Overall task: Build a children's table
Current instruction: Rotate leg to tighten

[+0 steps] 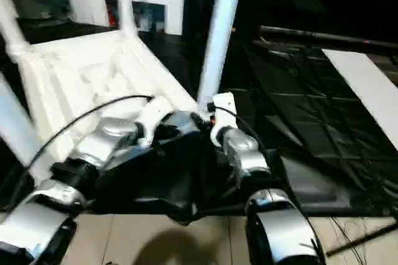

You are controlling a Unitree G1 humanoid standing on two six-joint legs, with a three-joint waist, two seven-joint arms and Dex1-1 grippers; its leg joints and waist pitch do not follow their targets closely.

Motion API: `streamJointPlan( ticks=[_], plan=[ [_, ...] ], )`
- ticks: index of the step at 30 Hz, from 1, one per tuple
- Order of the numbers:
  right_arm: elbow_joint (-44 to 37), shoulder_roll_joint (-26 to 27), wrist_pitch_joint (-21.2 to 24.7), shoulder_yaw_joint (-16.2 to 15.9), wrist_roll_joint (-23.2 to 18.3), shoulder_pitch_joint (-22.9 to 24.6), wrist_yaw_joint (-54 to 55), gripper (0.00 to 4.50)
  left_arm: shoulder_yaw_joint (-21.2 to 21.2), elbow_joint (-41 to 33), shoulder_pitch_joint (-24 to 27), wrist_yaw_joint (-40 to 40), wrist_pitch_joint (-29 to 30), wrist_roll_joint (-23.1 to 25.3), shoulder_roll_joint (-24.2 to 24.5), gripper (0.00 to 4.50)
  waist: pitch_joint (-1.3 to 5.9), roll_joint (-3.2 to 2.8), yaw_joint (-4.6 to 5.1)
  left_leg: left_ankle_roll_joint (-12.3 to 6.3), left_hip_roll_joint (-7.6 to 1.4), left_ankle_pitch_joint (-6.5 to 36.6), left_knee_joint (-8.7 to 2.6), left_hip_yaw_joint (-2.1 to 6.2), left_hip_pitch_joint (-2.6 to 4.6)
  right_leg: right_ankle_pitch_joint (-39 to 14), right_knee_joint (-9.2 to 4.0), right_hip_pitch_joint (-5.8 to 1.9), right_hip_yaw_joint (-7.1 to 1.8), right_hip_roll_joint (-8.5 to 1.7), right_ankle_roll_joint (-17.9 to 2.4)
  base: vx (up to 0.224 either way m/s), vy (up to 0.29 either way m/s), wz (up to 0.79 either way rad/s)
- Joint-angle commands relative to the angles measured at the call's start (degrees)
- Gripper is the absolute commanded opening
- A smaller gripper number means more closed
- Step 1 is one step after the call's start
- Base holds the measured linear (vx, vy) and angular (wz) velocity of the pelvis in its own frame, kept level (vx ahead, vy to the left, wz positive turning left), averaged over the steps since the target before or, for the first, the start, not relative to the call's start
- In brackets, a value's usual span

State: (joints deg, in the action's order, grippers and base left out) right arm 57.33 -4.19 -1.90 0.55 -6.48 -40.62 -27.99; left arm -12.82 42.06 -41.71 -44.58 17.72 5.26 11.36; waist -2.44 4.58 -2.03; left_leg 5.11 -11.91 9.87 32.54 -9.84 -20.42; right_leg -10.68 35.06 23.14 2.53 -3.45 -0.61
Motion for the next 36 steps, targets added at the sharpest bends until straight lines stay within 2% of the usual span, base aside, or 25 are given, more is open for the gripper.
streamJointPlan(
  ticks=[1,2,3,5,7,11,13,14,15,17,21,23,36],
  plan=[
    [-3.6,-1.1,-0.8,-3.5,0.5,0.0,-7.6,3.89,-1.8,0.1,3.1,-3.8,-1.3,-0.3,1.0,0.00,2.89,0.28,-0.38,-2.40,-1.13,13.0,-3.36,0.04,-0.28,-18.9,-5.05,-2.57,-2.02,-4.04,-8.5,0.000,0.000,0.00],
    [-3.9,-1.5,-0.9,-3.8,0.6,0.2,-8.6,3.92,-1.9,-0.3,3.3,-4.4,-1.3,-0.3,1.2,0.00,2.89,0.28,-0.38,-2.40,-1.13,13.0,-3.36,0.04,-0.28,-18.9,-5.05,-2.57,-2.02,-4.04,-8.5,0.000,0.000,0.00],
    [-5.7,-3.6,-0.8,-5.7,1.0,1.3,-14.2,3.98,-2.5,-2.0,4.1,-7.3,-0.9,-0.7,2.6,0.00,2.81,0.33,-0.52,-2.77,-1.19,13.5,-3.28,-0.04,-0.18,-19.5,-5.23,-2.55,-2.05,-4.02,-8.5,0.000,0.000,0.00],
    [-7.0,-4.7,-1.1,-6.6,1.0,2.1,-17.9,4.08,-2.9,-3.0,4.6,-9.5,-0.9,-1.0,3.3,0.00,2.82,0.33,-0.43,-2.95,-1.25,13.3,-3.26,-0.12,-0.10,-19.1,-5.15,-2.38,-2.12,-4.04,-9.2,0.000,0.000,0.00],
    [-10.8,-7.7,-0.2,-8.9,0.3,4.2,-27.5,4.08,-4.3,-6.2,6.3,-16.7,-1.9,-2.4,5.9,0.00,2.79,0.30,-0.56,-2.86,-1.39,13.0,-3.35,-0.10,-0.01,-18.1,-5.01,-2.37,-2.15,-3.99,-9.7,0.000,0.000,0.00],
    [-12.6,-9.4,1.1,-10.1,0.1,5.1,-32.8,4.08,-5.8,-9.6,8.3,-23.7,-3.6,-4.5,8.3,0.00,2.87,0.27,-0.55,-3.58,-1.50,11.9,-3.35,-0.11,-0.05,-13.9,-4.44,-2.45,-2.21,-3.91,-11.4,0.000,0.000,0.00],
    [-12.9,-9.7,1.6,-10.3,0.0,5.1,-33.7,4.08,-6.2,-10.5,8.9,-25.2,-3.4,-4.9,8.9,0.00,2.89,0.03,-0.78,-3.45,-1.58,11.8,-3.22,-0.44,0.60,-11.7,-4.29,-2.02,-2.37,-3.81,-12.7,0.000,0.000,0.00],
    [-13.3,-10.1,2.5,-10.9,0.0,5.1,-35.1,4.08,-6.7,-11.6,9.6,-26.8,-2.9,-5.3,9.7,0.00,2.88,0.07,-0.85,-3.36,-1.63,11.7,-3.28,-0.39,0.55,-11.4,-4.16,-2.13,-2.35,-3.82,-12.9,0.000,0.000,0.00],
    [-13.9,-10.8,3.3,-11.9,0.2,5.3,-36.7,4.08,-6.9,-12.7,10.2,-27.9,-2.3,-5.5,10.3,0.00,2.88,0.10,-0.99,-3.36,-1.68,11.6,-3.37,-0.34,0.32,-11.0,-4.05,-2.41,-2.32,-3.88,-13.0,0.000,0.000,0.00],
    [-14.5,-11.2,3.4,-12.3,0.4,5.6,-37.4,4.08,-6.7,-13.1,10.5,-28.1,-2.0,-5.5,10.5,0.00,2.89,0.19,-1.02,-3.24,-1.53,11.2,-3.35,-0.43,0.35,-10.7,-4.01,-2.41,-2.32,-3.76,-12.8,0.000,0.000,0.00],
    [-16.4,-11.6,5.4,-12.6,-0.3,6.5,-39.3,4.08,-6.1,-13.9,11.0,-28.8,-1.5,-5.7,11.1,0.00,2.83,0.43,-1.16,-2.67,-1.47,11.6,-3.34,-0.38,0.27,-13.3,-4.27,-2.52,-2.42,-3.98,-11.6,0.000,0.000,0.00],
    [-16.6,-11.8,5.5,-12.6,-0.1,6.7,-39.8,3.82,-6.0,-14.1,11.1,-29.1,-1.5,-5.7,11.4,0.00,2.86,0.42,-1.20,-2.63,-1.50,11.3,-3.34,-0.35,0.27,-13.2,-4.21,-2.51,-2.41,-3.98,-11.3,0.000,0.000,0.00],
    [-16.6,-12.4,5.3,-13.4,2.1,6.6,-39.1,2.83,-5.3,-15.2,11.8,-29.5,-1.0,-5.7,12.3,0.00,2.96,0.38,-1.18,-2.53,-1.38,10.4,-3.20,-0.41,0.30,-11.9,-4.05,-2.55,-2.37,-3.85,-11.6,0.000,0.000,0.00]
  ],
)
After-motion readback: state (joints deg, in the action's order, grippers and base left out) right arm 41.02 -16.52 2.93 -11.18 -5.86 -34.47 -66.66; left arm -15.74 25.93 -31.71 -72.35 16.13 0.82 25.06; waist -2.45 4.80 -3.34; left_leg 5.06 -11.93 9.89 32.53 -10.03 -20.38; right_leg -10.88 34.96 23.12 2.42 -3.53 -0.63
